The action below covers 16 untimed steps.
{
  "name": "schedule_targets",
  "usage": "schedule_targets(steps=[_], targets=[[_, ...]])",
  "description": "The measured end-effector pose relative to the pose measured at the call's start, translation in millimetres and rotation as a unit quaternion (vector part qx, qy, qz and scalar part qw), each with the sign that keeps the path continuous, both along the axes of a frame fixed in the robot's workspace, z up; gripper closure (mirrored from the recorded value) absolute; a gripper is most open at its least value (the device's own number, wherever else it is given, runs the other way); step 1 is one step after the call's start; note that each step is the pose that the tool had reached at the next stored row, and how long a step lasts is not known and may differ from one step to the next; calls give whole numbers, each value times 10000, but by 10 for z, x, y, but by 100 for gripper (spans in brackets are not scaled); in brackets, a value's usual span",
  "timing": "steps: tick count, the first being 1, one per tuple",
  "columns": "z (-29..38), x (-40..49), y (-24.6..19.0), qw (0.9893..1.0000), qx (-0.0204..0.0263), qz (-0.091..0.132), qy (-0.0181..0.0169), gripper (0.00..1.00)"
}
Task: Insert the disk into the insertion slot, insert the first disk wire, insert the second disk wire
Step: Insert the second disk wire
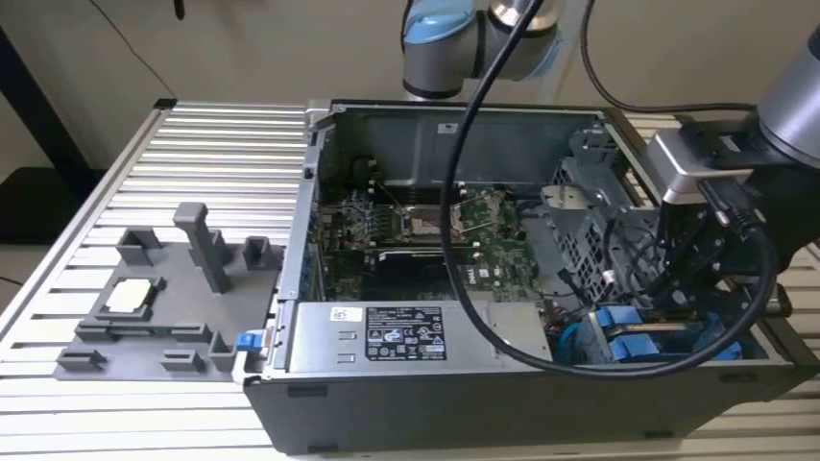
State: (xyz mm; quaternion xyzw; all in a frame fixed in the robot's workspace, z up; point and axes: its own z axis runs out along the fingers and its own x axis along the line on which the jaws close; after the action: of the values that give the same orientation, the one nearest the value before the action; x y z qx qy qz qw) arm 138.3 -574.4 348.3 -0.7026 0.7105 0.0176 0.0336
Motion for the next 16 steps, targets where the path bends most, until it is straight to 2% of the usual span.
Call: schedule_targets(steps=[7, 16], targets=[[-33, 25, 0, 9999, 0, -124, 0, 84], [-61, 27, 1, 9998, 5, -174, 0, 84]])
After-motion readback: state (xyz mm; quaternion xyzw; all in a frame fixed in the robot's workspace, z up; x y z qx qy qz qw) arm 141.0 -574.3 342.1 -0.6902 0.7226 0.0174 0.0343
